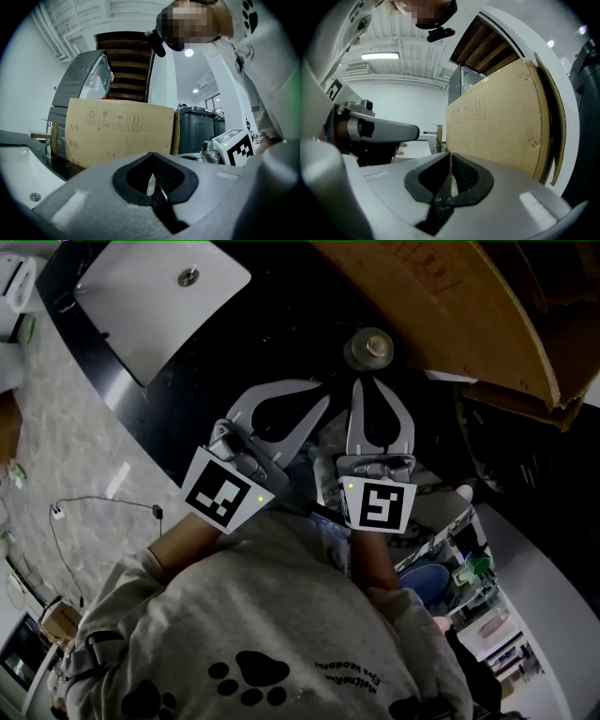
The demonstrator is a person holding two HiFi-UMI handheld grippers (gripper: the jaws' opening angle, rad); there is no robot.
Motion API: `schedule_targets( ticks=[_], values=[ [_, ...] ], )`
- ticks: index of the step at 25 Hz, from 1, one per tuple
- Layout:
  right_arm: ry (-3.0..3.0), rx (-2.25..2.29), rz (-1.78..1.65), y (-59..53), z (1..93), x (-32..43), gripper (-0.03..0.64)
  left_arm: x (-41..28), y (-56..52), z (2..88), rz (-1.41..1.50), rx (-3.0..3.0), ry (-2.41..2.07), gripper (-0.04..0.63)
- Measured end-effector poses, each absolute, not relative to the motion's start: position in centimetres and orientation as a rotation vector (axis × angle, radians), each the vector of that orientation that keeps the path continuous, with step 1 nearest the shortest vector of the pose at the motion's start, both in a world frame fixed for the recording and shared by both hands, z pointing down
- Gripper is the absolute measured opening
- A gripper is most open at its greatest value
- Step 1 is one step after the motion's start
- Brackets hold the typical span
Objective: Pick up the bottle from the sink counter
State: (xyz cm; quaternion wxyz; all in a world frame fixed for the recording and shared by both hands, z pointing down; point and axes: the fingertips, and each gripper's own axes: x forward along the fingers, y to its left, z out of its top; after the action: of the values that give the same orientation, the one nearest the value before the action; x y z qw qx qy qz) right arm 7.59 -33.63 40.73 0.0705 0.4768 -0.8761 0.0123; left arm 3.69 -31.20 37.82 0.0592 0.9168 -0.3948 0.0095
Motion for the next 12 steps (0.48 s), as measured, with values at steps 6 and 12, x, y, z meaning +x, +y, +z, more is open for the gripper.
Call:
schedule_targets(
  ticks=[6,12],
  values=[
    [-2.638,1.411,0.075,-34.3,41.7,8.0,0.065,4.0,-31.8,38.9,0.055,2.755,-1.213,0.002],
    [-2.612,1.406,0.078,-35.0,42.7,8.7,0.187,4.1,-32.1,39.7,0.066,2.727,-1.224,0.002]
  ],
)
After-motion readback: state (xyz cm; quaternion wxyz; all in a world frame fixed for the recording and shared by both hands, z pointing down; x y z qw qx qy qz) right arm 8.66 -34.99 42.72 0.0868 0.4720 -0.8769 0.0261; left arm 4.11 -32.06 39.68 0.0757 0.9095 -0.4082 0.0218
